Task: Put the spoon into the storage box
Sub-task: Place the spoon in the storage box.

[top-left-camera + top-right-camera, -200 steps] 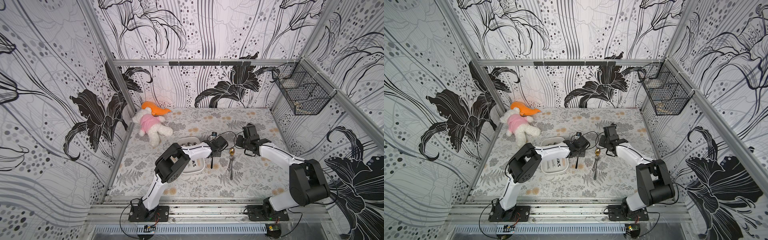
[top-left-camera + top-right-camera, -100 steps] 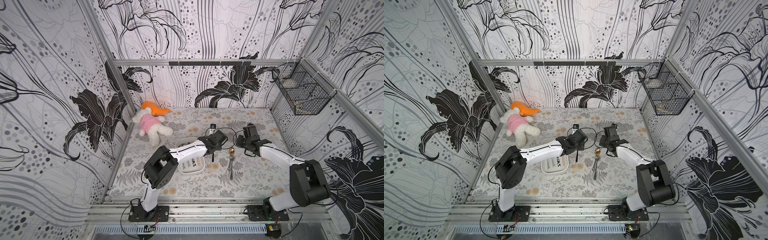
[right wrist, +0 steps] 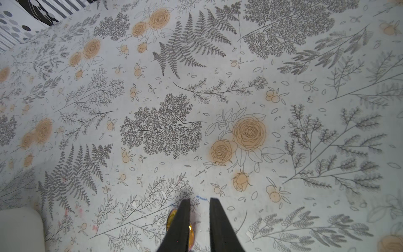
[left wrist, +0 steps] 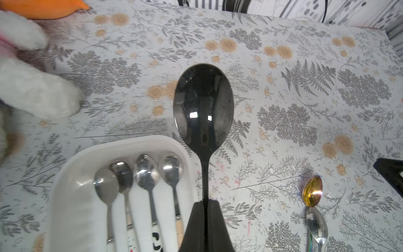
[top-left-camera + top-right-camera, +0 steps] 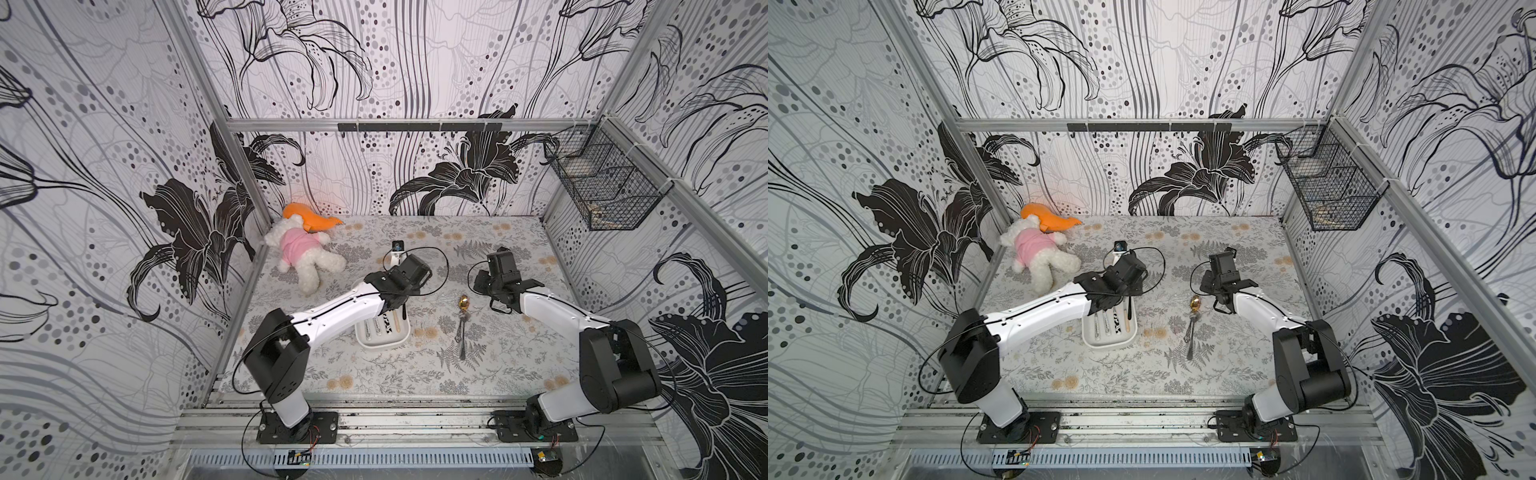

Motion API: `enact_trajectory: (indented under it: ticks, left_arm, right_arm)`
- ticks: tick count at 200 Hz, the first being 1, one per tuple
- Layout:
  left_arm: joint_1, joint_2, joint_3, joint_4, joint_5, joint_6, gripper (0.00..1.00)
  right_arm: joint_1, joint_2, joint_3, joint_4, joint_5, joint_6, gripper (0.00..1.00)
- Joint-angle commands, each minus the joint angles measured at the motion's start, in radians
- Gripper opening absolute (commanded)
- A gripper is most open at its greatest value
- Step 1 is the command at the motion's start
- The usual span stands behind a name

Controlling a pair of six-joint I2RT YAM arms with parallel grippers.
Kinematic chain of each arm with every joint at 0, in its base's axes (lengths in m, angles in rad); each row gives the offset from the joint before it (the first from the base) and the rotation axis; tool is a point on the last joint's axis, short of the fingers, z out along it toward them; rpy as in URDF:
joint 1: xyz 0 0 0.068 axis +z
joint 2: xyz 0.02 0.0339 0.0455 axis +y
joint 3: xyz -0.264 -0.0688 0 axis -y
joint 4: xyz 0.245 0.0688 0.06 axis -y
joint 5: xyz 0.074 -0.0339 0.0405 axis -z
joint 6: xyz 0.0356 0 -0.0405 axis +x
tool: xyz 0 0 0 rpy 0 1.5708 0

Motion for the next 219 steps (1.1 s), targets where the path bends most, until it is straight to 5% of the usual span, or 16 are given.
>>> enact_trajectory:
  ticks: [1, 60, 200, 219]
  left_arm:
    - [0.036, -0.068, -0.093, -0.007, -0.019, -0.04, 0.0]
    - [0.113, -0.076, -0.277, 0.111, 0.103, -0.058, 0.0]
    - [0.169, 0.123, -0.294, 0.222, 0.169, -0.039, 0.0]
    - [0.17, 0.124, -0.299, 0.226, 0.172, -0.041, 0.13]
  right_arm:
    - [-0.004, -0.011, -0.017, 0.007, -0.009, 0.024, 0.21]
    - [-0.004, -0.001, -0.017, 0.016, -0.031, 0.026, 0.21]
    - [-0.005, 0.032, -0.002, 0.015, -0.071, 0.02, 0.21]
    - [-0.004, 0.033, -0.001, 0.016, -0.075, 0.017, 0.21]
